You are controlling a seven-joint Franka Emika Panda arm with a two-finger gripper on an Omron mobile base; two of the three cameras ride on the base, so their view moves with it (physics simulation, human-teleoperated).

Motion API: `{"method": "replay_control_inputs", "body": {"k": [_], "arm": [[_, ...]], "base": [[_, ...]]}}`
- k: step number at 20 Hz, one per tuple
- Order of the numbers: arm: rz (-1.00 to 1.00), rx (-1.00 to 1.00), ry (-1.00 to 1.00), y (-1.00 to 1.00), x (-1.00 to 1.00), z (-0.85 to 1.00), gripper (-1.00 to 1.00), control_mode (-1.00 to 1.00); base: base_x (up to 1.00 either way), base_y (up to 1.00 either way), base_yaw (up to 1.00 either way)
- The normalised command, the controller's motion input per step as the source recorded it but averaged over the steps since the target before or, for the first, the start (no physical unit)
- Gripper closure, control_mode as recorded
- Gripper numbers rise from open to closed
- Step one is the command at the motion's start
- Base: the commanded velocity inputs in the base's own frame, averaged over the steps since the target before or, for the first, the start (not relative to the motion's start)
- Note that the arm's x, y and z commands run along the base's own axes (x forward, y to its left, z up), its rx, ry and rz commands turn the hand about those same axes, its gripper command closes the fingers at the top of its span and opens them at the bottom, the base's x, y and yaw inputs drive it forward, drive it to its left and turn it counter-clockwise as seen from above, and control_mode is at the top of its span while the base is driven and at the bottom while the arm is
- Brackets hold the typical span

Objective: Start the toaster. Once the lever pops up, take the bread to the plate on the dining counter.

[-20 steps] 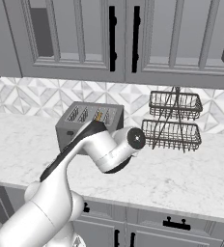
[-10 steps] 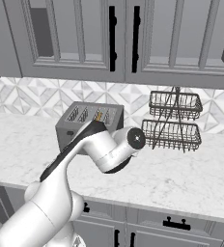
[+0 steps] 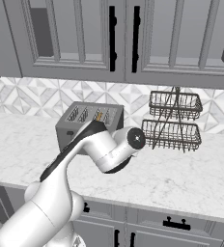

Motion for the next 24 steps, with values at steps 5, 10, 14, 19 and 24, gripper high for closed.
{"method": "replay_control_inputs", "body": {"k": [5,10,14,19,24], "arm": [[0.0,0.0,0.0,0.0,0.0,0.0,-1.0,-1.0],[0.0,0.0,0.0,0.0,0.0,0.0,-1.0,-1.0],[0.0,0.0,0.0,0.0,0.0,0.0,-1.0,-1.0],[0.0,0.0,0.0,0.0,0.0,0.0,-1.0,-1.0],[0.0,0.0,0.0,0.0,0.0,0.0,-1.0,-1.0]], "base": [[0.0,0.0,0.0],[0.0,0.0,0.0],[0.0,0.0,0.0],[0.0,0.0,0.0],[0.0,0.0,0.0]]}}
